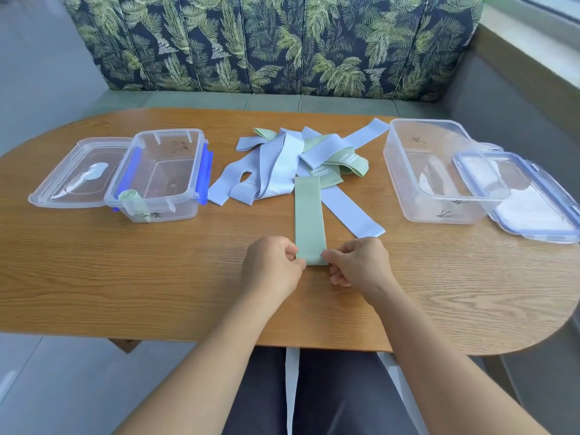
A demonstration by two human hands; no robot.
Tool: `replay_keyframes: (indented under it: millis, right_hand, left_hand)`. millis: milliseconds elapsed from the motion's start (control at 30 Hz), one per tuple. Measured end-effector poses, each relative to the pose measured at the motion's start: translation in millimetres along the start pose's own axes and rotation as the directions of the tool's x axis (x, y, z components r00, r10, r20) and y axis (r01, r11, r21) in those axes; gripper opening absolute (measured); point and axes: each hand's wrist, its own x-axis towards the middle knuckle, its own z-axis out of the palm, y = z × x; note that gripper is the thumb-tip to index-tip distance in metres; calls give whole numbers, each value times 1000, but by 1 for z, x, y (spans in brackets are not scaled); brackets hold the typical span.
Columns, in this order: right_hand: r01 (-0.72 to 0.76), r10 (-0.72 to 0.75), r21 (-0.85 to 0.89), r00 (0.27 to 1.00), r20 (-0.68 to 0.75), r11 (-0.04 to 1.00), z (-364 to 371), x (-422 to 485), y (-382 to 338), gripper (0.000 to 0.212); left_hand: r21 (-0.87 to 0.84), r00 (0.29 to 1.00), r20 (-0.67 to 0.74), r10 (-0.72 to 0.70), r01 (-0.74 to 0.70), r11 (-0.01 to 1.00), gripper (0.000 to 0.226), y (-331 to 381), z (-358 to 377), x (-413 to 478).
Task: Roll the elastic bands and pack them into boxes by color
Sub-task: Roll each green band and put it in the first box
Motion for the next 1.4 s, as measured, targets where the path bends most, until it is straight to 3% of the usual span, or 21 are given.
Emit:
replay_keyframes:
  millis: [500,733,1000,1300,1400]
  right_hand:
    - [-9,1,-151,998,-55,988,5,15,-8,40]
    - [-25,15,-145,998,-64,989,8,10,-7,40]
    - [-17,12,-149,999,-34,989,4,-27,13,38]
    - [39,-52,-184,997,-65,982,4,-45,18,43]
    - [78,-90,-172,994,-63,982,4,-51,21,27]
  left_hand:
    - [107,997,-79,4,5,994,24,6,9,3]
    - [-32,996,-91,-7,4,999,26,7,10,3]
    - [-77,998,-59,14,-18,997,27,-7,7,-37]
    - [-5,997,-80,24,-24,1000,22,-6,6,-53]
    - [15,998,-63,16,-15,1000,24,-4,4,-51]
